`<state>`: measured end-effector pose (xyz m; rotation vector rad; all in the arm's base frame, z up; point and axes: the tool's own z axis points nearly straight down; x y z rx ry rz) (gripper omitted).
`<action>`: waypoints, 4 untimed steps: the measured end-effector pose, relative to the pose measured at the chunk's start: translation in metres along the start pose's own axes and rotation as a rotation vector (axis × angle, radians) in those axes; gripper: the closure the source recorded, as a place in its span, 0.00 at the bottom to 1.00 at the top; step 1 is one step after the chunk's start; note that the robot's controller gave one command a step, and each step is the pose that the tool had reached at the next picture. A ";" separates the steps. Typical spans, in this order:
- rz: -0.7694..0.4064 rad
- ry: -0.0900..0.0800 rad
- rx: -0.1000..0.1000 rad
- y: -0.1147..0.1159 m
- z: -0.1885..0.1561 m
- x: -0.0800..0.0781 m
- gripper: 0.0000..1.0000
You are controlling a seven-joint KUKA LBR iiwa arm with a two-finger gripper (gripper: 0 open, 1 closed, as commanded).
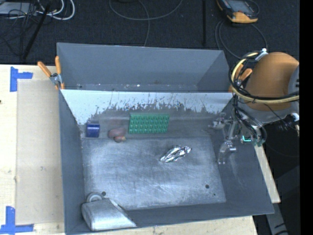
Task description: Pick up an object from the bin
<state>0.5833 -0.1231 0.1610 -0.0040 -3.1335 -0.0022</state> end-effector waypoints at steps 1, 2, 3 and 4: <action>-0.130 -0.011 0.002 0.070 0.089 -0.006 0.00; -0.284 -0.010 0.005 0.100 0.088 -0.034 0.00; -0.286 -0.015 0.003 0.101 0.086 -0.035 1.00; -0.401 -0.019 0.004 0.115 -0.081 -0.033 1.00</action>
Offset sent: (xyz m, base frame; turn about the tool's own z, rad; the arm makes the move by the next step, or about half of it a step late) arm 0.0042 0.0682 -0.0891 -0.1263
